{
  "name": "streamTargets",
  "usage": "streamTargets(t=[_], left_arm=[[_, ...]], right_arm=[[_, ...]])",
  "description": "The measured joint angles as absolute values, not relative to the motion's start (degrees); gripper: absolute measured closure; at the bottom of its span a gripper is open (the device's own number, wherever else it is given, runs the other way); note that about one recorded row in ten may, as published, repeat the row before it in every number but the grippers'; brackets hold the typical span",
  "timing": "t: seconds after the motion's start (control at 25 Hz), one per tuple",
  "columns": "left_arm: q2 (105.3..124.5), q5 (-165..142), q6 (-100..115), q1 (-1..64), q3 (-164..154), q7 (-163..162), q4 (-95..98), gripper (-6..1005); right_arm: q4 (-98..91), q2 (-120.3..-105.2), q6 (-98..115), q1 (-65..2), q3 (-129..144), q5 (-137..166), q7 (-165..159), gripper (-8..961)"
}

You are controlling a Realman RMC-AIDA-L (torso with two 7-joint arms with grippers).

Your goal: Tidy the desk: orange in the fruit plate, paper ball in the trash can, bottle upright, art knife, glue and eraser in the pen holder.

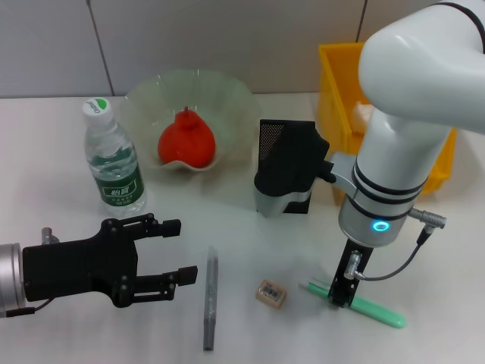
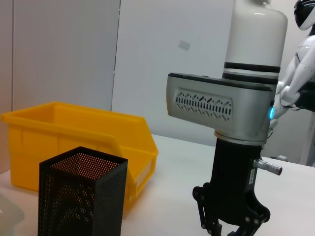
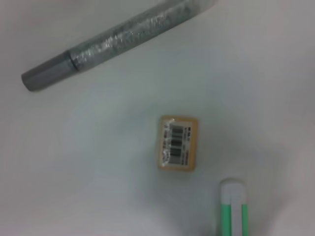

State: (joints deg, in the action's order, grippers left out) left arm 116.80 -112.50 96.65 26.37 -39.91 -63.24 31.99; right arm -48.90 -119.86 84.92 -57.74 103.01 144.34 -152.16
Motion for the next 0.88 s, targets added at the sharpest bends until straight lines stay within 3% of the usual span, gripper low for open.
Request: streamTargets(t=[0.88], left_arm=[[116.66, -112.5, 96.2, 26.6, -40.3, -64.0, 32.4, 225]], right_arm=[[-71.4, -119.17, 92.3, -45.4, 74.3, 139.1, -140.2, 779]])
